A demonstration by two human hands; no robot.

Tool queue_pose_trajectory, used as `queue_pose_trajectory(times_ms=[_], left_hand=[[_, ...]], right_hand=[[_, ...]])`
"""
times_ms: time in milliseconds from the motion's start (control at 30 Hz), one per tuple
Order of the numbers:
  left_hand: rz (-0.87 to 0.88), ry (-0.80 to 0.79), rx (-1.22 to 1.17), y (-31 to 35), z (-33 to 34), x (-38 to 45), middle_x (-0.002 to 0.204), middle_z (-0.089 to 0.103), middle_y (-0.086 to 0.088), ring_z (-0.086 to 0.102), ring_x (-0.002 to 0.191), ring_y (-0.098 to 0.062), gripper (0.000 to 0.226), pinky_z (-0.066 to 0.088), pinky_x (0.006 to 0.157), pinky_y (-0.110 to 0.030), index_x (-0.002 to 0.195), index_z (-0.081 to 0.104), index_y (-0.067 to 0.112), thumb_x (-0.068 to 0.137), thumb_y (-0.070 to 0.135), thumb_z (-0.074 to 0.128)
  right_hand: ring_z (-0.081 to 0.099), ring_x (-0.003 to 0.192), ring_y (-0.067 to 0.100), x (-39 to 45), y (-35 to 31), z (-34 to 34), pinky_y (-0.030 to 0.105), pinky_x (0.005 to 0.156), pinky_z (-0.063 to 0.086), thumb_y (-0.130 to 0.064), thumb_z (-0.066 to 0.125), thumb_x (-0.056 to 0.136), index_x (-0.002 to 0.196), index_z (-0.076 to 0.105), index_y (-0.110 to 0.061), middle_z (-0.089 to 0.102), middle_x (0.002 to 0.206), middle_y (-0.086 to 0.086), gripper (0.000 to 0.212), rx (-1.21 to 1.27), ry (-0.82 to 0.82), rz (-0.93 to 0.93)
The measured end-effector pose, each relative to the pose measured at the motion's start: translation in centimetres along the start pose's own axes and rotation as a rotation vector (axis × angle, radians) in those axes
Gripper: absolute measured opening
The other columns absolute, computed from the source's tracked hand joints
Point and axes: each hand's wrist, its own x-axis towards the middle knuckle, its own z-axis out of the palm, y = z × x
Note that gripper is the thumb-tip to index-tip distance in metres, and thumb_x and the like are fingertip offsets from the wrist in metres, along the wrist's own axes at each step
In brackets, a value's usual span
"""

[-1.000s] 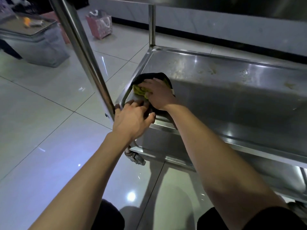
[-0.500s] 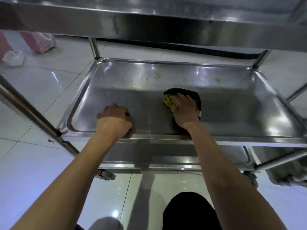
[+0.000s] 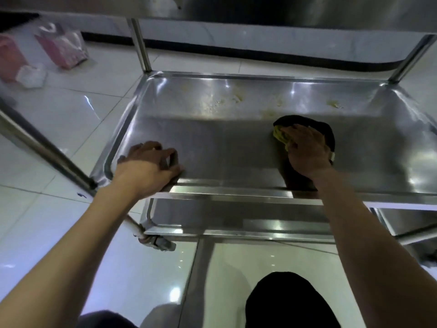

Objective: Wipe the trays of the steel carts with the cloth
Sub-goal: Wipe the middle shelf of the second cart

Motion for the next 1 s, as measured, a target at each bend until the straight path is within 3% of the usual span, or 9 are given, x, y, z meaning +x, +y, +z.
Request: queue_pose_trajectory(times_ms=[100,433,600,767,900,1000], left_hand=[[-0.012,-0.008,0.0,-0.5,0.2,-0.1,0.134,0.05,0.008,0.043,0.131,-0.024,0.054,0.043,0.102,-0.056,0.124,0.054,0.042,0.088,0.078,0.036],[-0.034,0.008,-0.01,-1.6,0.7,-0.1,0.149,0.04,0.007,0.029,0.144,-0.025,0.057,0.032,0.109,-0.063,0.135,0.048,0.043,0.091,0.076,0.034],[-0.022,0.058,0.008,-2.3,1.7,-0.1,0.159,0.031,0.01,0.023,0.149,-0.024,0.061,0.026,0.114,-0.062,0.144,0.037,0.05,0.09,0.078,0.027],[0.001,0.055,-0.014,-3.4,1.9,-0.5,0.164,0.022,0.015,0.015,0.153,-0.019,0.074,0.023,0.119,-0.057,0.151,0.025,0.053,0.084,0.084,0.024],[0.003,0.085,-0.047,-3.8,2.0,-0.8,0.164,0.022,0.017,0.018,0.152,-0.018,0.074,0.025,0.118,-0.057,0.15,0.028,0.052,0.084,0.084,0.026],[-0.015,0.091,-0.055,-4.0,1.9,-0.6,0.161,0.026,0.018,0.029,0.147,-0.016,0.074,0.033,0.113,-0.055,0.148,0.033,0.053,0.081,0.086,0.027]], right_hand=[[0.012,0.151,0.026,0.6,-2.2,0.8,0.043,0.123,0.008,-0.02,0.035,0.104,0.154,0.034,-0.028,0.021,0.164,-0.001,0.05,0.043,-0.008,-0.028],[0.009,0.15,0.03,3.7,-19.5,5.7,0.059,0.119,0.012,-0.018,0.038,0.099,0.15,0.035,-0.041,0.02,0.162,-0.004,0.056,0.07,-0.134,-0.366],[0.023,0.144,0.037,5.5,-25.1,6.0,0.052,0.119,0.02,-0.017,0.041,0.1,0.15,0.041,-0.032,0.029,0.159,0.005,0.052,0.086,-0.209,-0.574],[0.022,0.147,0.032,6.1,-28.7,6.6,0.05,0.12,0.02,-0.012,0.045,0.098,0.148,0.043,-0.037,0.026,0.162,0.001,0.057,0.131,-0.254,-0.673],[0.021,0.148,0.027,6.5,-31.5,7.1,0.05,0.12,0.02,-0.011,0.043,0.098,0.147,0.042,-0.041,0.025,0.162,-0.006,0.057,0.131,-0.289,-0.721],[0.023,0.148,0.024,6.7,-31.9,7.3,0.041,0.12,0.017,-0.012,0.043,0.1,0.147,0.044,-0.036,0.029,0.161,-0.003,0.053,0.151,-0.262,-0.775]])
